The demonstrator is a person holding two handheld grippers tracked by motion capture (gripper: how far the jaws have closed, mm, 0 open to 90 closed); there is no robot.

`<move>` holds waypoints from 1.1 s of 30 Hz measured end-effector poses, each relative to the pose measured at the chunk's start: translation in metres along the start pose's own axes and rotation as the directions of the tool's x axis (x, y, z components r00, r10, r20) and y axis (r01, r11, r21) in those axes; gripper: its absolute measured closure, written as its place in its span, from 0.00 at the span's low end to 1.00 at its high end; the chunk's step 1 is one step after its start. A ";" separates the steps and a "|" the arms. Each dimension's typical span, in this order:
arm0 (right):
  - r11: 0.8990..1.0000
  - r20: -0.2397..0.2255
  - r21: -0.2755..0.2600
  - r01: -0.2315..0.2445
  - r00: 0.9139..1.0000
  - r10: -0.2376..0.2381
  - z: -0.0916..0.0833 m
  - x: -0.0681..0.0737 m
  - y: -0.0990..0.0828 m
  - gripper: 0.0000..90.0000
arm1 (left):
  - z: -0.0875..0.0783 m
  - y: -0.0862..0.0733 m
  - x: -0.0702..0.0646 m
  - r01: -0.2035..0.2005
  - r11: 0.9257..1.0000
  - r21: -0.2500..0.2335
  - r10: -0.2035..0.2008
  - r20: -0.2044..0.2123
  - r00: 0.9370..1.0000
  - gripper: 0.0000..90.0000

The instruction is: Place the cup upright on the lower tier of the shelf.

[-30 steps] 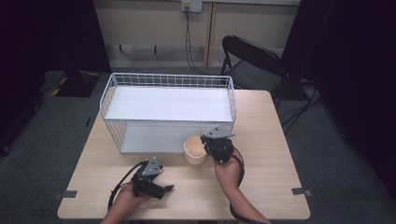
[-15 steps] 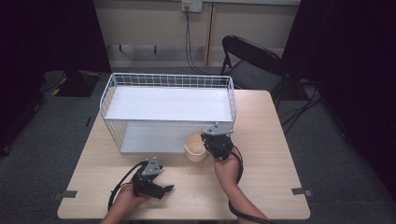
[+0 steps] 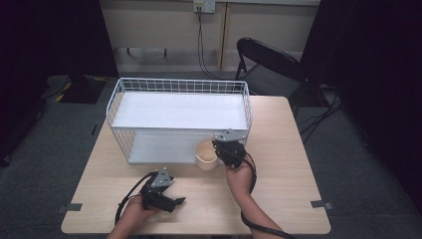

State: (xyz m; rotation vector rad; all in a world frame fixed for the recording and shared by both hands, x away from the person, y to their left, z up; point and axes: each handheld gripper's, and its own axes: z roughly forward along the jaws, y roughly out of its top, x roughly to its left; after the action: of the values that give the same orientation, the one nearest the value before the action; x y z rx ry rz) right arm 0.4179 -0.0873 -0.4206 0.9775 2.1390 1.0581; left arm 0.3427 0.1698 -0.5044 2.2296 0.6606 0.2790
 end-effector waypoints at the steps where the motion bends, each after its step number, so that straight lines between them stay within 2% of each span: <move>1: 1.000 0.001 -0.001 -0.002 1.000 0.002 0.000 0.000 0.000 0.94 | 0.000 0.000 0.000 0.000 1.000 0.000 0.000 0.000 1.000 0.15; 14: 1.000 0.008 -0.005 -0.023 1.000 0.023 0.002 -0.003 -0.001 0.92 | 0.000 0.000 0.000 0.000 1.000 0.000 0.000 0.000 1.000 0.15; 18: 1.000 0.019 -0.008 -0.015 1.000 0.016 0.002 -0.003 0.002 0.87 | 0.000 0.000 0.000 0.000 1.000 0.000 0.000 0.000 1.000 0.15; 23: 1.000 0.026 -0.012 -0.020 0.999 0.021 0.001 -0.003 0.001 0.74 | 0.000 0.000 0.000 0.000 1.000 0.000 0.000 0.000 1.000 0.15; 24: 1.000 0.026 -0.012 -0.020 0.999 0.021 0.001 -0.003 0.001 0.74 | 0.000 0.000 0.000 0.000 1.000 0.000 0.000 0.000 1.000 0.15; 25: 0.999 0.023 -0.013 -0.029 0.999 0.029 0.001 -0.003 0.001 0.68 | 0.000 0.000 0.000 0.000 1.000 0.000 0.000 0.000 1.000 0.15; 27: 0.999 0.024 -0.014 -0.029 0.999 0.030 0.001 -0.003 0.002 0.66 | 0.000 0.000 0.000 0.000 1.000 0.000 0.000 0.000 1.000 0.15; 28: 0.999 0.023 -0.022 -0.026 0.999 0.027 0.000 -0.001 0.003 0.61 | 0.000 0.000 0.000 0.000 1.000 0.000 0.000 0.000 1.000 0.15; 33: 0.998 -0.022 -0.029 -0.048 0.999 0.048 -0.004 -0.001 0.006 0.46 | 0.000 0.000 0.000 0.000 1.000 0.000 0.000 0.000 1.000 0.15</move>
State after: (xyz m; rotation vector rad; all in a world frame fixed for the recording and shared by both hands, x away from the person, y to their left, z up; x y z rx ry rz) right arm 0.4178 -0.0871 -0.4139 1.0128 2.1209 1.1242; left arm 0.3427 0.1698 -0.5045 2.2294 0.6608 0.2786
